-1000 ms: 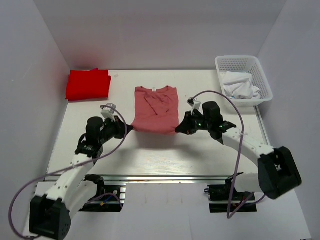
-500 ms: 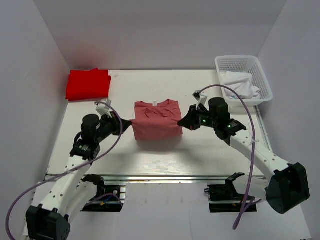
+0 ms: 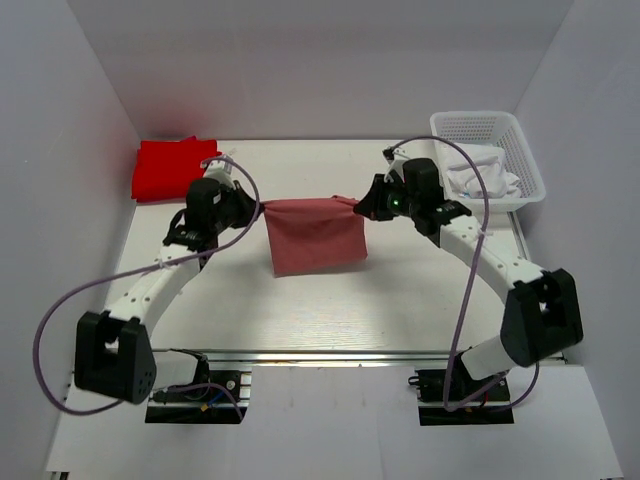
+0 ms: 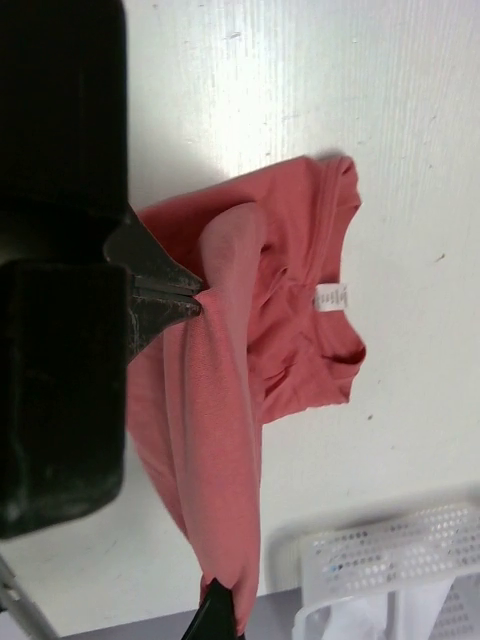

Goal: Fold and stack the t-shirts
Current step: Fold the long partially folded tshirt into a neat square

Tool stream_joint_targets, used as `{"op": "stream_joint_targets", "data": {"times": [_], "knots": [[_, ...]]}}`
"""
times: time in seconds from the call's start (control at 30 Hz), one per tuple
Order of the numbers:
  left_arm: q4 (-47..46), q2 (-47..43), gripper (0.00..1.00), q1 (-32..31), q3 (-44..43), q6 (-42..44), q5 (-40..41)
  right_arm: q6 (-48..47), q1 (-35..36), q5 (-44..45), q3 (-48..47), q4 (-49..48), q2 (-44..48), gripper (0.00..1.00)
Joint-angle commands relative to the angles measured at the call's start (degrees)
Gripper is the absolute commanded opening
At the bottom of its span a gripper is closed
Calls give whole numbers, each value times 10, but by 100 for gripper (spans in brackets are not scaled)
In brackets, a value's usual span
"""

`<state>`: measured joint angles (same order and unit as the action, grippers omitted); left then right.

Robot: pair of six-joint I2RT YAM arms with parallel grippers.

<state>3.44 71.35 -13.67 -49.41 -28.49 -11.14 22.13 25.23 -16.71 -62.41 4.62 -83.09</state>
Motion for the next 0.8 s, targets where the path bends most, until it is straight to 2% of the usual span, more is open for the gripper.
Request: {"op": "stream_joint_targets", "data": {"times": [0.0, 0.27, 0.5, 0.57, 0.6, 0.63, 0.67, 0.7, 0.73, 0.77], "knots": [[-9, 47, 0, 8, -53, 15, 39, -2, -20, 9, -64, 4, -45, 0], [29, 185, 0, 13, -153, 15, 95, 8, -58, -66, -186, 35, -199, 0], [52, 313, 0, 13, -236, 15, 102, 13, -84, -150, -299, 47, -346, 0], [46, 339, 22, 18, -260, 15, 116, 7, -84, -153, -339, 41, -383, 0], [46, 366, 40, 18, -270, 15, 116, 5, -87, -154, -349, 26, -414, 7], [46, 380, 58, 24, -300, 15, 116, 6, -88, -148, -358, 21, -421, 26], [59, 389, 79, 24, -314, 15, 116, 4, -87, -145, -394, 18, -430, 38], [66, 397, 86, 24, -328, 15, 116, -2, -87, -144, -408, 23, -448, 53], [66, 403, 91, 24, -346, 15, 116, -11, -86, -143, -435, 35, -450, 87], [74, 403, 100, 24, -346, 20, 116, -16, -87, -147, -445, 39, -451, 90]]}}
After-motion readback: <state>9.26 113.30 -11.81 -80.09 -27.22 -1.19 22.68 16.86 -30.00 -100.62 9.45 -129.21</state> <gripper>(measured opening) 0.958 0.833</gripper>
